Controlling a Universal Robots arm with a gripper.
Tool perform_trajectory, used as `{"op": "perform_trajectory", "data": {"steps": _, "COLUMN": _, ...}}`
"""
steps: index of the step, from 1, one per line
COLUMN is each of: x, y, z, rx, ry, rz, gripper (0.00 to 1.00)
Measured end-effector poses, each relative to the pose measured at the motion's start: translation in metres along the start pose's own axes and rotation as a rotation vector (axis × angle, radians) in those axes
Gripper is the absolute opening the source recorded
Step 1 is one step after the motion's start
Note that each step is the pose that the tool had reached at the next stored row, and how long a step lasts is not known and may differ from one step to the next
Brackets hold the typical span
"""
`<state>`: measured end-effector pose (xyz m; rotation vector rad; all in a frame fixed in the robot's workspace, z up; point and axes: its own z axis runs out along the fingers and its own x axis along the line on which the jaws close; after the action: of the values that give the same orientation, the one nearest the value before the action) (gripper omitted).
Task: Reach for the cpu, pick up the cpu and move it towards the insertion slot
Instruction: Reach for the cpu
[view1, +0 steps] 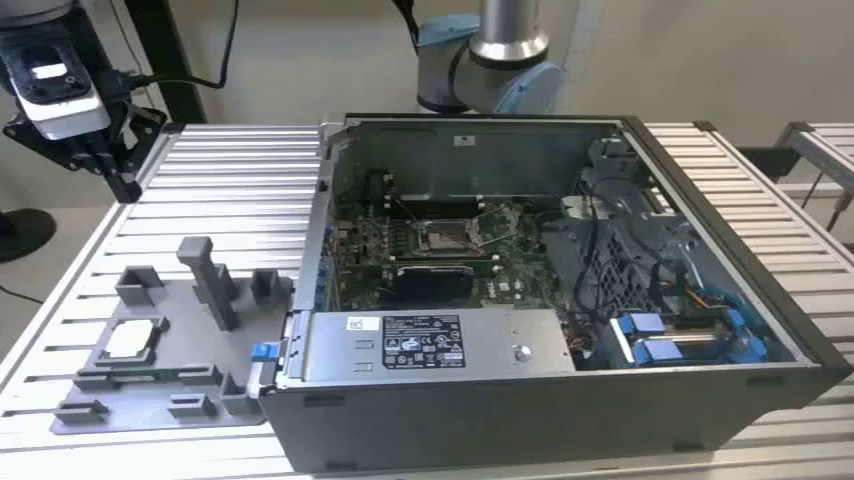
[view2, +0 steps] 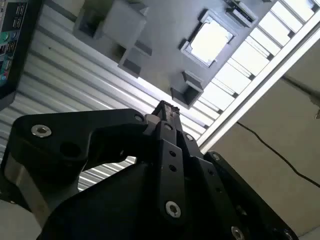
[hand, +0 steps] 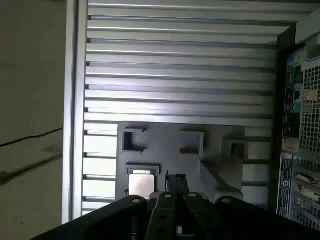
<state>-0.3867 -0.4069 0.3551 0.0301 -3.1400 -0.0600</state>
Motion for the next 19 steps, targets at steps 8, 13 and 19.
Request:
{"op": "perform_trajectory", "data": {"steps": 8, "x": 0.0000, "y": 0.0000, "z": 0.0000, "rx": 0.0000, "ry": 0.0000, "rz": 0.000, "gripper": 0.00}}
{"op": "perform_trajectory", "data": {"steps": 13, "x": 0.0001, "y": 0.0000, "z": 0.0000, "rx": 0.0000, "ry": 0.0001, "rz": 0.000, "gripper": 0.00}}
{"op": "perform_trajectory", "data": {"steps": 19, "x": 0.0068, "y": -0.0071, "z": -0.0002, "rx": 0.0000, "ry": 0.0000, "rz": 0.000, "gripper": 0.00}}
